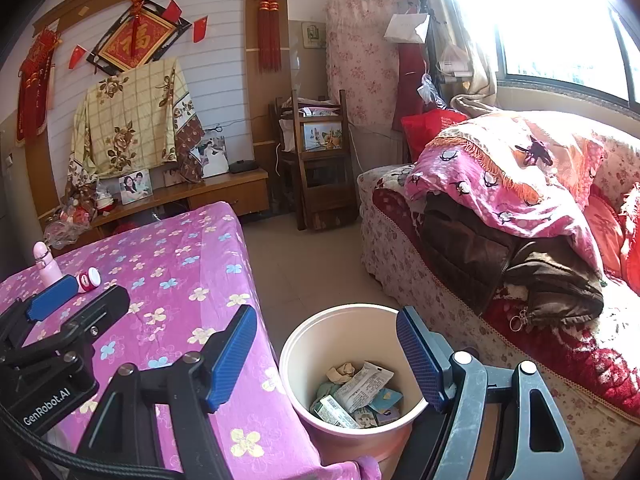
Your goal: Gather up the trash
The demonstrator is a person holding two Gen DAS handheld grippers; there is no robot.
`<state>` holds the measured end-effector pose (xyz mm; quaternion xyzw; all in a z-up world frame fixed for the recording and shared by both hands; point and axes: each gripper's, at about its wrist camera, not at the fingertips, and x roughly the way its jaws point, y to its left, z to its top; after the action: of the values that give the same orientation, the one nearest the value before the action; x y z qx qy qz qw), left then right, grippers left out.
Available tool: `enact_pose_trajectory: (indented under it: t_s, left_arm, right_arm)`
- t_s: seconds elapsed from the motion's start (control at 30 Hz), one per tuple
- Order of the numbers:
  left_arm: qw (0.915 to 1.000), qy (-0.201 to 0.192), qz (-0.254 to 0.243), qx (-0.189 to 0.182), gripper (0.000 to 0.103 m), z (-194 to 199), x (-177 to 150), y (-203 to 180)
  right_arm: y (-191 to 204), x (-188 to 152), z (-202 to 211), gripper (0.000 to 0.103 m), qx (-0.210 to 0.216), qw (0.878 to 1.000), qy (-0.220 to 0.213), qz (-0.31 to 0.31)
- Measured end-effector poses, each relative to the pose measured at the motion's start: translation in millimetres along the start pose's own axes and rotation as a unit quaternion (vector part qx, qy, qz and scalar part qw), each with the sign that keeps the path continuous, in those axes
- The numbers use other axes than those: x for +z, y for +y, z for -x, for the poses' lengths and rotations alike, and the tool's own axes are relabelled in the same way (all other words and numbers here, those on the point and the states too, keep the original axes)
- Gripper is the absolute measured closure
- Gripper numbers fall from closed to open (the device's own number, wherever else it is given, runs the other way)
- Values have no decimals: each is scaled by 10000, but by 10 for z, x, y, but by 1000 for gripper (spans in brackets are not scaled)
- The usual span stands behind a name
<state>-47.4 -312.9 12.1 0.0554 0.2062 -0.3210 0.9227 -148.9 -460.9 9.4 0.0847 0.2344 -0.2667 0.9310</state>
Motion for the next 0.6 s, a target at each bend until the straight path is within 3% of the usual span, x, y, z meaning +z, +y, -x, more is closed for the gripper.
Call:
enact_pose_trajectory:
  t_s: [0.6]
  left_arm:
    - [9996, 222, 65, -163, 21, -99, -43, 78]
  right_arm:
    - [-36, -35, -51, 27, -11, 9999, 102, -3]
